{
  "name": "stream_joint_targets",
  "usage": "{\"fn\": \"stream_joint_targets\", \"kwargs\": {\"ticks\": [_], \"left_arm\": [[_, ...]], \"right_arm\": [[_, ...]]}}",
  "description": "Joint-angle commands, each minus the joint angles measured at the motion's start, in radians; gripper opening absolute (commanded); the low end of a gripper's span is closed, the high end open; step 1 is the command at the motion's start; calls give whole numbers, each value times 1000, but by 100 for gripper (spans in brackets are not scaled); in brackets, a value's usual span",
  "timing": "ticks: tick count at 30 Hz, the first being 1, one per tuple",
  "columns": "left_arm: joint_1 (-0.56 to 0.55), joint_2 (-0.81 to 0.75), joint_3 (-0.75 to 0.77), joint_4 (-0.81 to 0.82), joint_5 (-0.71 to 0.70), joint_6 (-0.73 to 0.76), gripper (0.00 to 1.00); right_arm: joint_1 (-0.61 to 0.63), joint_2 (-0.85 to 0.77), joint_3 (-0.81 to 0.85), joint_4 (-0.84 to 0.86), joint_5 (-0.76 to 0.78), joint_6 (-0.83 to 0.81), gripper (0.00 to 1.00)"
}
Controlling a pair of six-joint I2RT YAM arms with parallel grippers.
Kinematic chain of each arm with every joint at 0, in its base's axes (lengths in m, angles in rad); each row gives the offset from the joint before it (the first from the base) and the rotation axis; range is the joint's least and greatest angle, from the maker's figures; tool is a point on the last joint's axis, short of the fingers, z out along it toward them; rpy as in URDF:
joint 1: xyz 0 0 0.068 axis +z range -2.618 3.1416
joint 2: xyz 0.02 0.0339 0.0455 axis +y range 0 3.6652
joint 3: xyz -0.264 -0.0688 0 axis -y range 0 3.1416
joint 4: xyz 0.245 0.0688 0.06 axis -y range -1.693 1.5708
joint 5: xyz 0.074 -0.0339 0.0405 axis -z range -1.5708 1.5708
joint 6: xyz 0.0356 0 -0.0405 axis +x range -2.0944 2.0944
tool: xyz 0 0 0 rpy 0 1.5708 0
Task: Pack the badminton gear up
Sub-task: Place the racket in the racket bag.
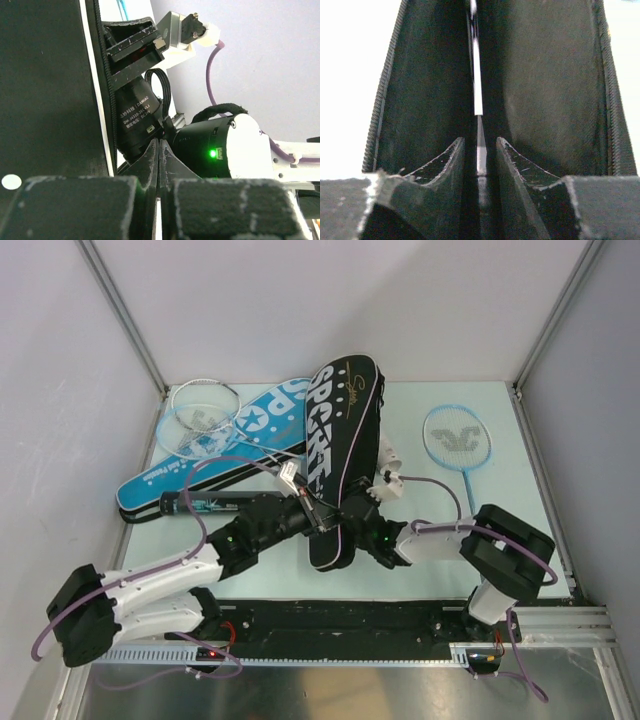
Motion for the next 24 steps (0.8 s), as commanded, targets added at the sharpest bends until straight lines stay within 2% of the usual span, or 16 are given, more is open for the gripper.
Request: {"fn": "stream_joint_targets", "kwargs": {"ticks": [1,4,8,12,15,17,21,24], "left_arm": [[-4,-41,-10,70,16,11,0],[2,-49,-17,62,1,35,0],[5,-65,-14,28,-25,107,0],[7,-92,31,-98,-106,221,13],[14,-101,91,-213,-158,303,36],[22,-100,142,-322,-205,357,47],[91,-82,228,-502,-306,428,55],[248,-50,268,-578,-311,416,57]], "right_arm": [[-15,-101,34,-104,95,-97,42],[-47,-225,32,-222,-58,-191,50],[-99,-350,22,-413,-226,-243,53],[-142,-426,-61,-405,-362,-240,52],[-159,-470,-88,-446,-400,-234,52],[-169,-507,-92,-501,-405,-240,52],[-189,-634,-97,-642,-393,-285,52],[-196,-749,-101,-738,-368,-344,53]]}}
